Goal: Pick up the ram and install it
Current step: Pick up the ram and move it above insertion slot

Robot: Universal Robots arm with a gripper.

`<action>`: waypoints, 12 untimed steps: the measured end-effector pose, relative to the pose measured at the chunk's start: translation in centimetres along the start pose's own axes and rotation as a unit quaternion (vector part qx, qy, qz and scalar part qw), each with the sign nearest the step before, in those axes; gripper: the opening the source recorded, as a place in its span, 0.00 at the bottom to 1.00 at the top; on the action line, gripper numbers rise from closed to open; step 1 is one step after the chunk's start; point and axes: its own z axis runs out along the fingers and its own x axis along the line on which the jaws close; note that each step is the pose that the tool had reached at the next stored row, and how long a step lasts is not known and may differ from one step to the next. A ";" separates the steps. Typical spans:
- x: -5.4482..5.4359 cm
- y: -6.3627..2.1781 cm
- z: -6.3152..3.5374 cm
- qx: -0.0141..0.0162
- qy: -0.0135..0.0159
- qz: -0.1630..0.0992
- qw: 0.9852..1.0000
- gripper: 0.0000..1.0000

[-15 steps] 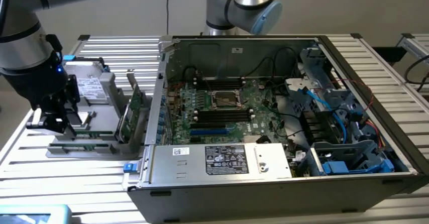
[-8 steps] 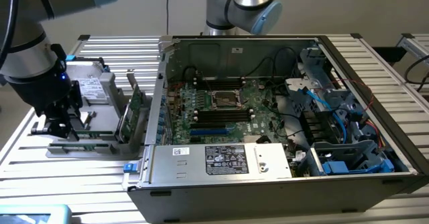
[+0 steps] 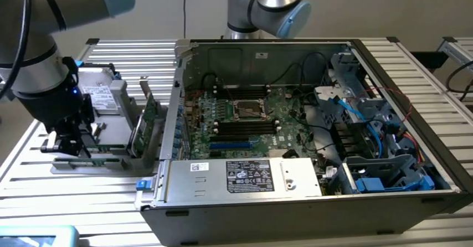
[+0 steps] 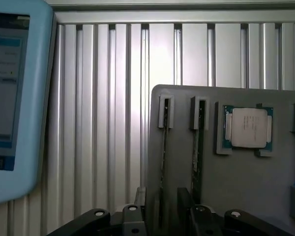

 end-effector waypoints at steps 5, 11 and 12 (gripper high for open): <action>0.0 -0.03 0.91 -0.001 0.000 0.000 1.000 0.38; 0.0 -0.09 2.01 -0.004 0.000 0.000 1.000 0.38; 0.0 -0.13 2.18 -0.004 0.000 0.000 1.000 0.38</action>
